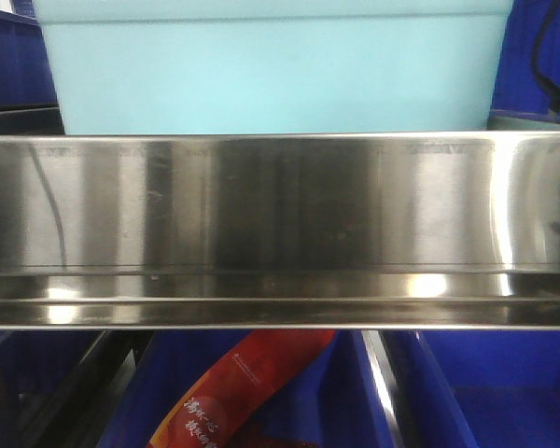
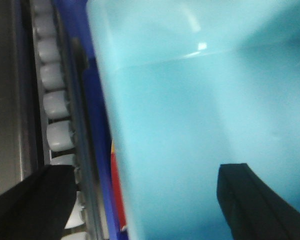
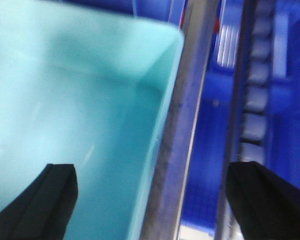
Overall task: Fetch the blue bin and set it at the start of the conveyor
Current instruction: 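Clamp the turquoise bin's side walls with both grippers and lift it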
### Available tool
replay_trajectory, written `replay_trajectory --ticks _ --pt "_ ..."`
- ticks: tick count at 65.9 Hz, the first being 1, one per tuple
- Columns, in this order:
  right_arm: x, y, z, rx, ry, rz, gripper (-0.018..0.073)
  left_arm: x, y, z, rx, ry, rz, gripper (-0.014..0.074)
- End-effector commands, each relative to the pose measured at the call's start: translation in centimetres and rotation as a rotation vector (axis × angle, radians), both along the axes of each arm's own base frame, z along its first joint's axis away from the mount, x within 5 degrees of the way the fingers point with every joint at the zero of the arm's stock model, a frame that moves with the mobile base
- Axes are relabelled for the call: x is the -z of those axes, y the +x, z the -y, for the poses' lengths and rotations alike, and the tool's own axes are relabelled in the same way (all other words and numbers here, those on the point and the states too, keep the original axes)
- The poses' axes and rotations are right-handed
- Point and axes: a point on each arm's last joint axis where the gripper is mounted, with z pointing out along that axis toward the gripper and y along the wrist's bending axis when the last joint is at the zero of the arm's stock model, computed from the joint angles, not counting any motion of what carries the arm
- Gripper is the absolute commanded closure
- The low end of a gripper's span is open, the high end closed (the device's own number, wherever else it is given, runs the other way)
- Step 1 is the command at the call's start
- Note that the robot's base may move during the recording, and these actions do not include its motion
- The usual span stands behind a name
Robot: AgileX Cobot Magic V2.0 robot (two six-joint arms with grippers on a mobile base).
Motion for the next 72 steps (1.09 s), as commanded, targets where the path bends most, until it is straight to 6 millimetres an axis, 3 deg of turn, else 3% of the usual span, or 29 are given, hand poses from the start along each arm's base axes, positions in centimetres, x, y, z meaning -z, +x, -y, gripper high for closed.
replay_trajectory --ticks 1,10,16,23,32,34,51,57,72 --pt "1.2 1.0 -0.1 0.006 -0.015 -0.026 0.0074 1.3 1.0 -0.5 -0.025 0.005 -0.034 0.0125" --pt "3.4 2.3 -0.3 0.01 -0.021 -0.076 0.0076 2.9 1.9 -0.4 -0.029 0.028 -0.074 0.0125" --pt "4.2 2.7 -0.4 0.01 -0.024 -0.093 0.015 3.6 2.2 -0.3 -0.029 0.037 -0.093 0.0147" --pt "4.6 3.0 -0.4 0.011 -0.024 -0.095 0.0364 3.6 2.2 -0.4 -0.03 0.04 -0.096 0.0284" --pt "4.6 3.0 -0.4 0.011 -0.023 -0.087 0.0728 3.6 2.3 -0.5 -0.031 0.051 -0.093 0.0607" --pt "4.6 3.1 -0.4 0.013 -0.021 -0.085 0.0718 3.6 2.3 -0.5 -0.031 0.054 -0.092 0.0706" --pt "3.8 2.6 -0.3 0.013 -0.022 -0.076 0.0712 3.1 1.9 -0.6 -0.032 0.057 -0.082 0.0708" --pt "2.5 1.8 -0.2 0.013 -0.016 -0.045 0.0712 1.4 1.1 -0.8 -0.032 0.042 -0.044 0.0708" --pt "-3.8 -2.4 0.5 0.013 0.011 0.112 0.0712 -4.6 -3.3 -0.9 -0.004 -0.012 0.104 0.0708"
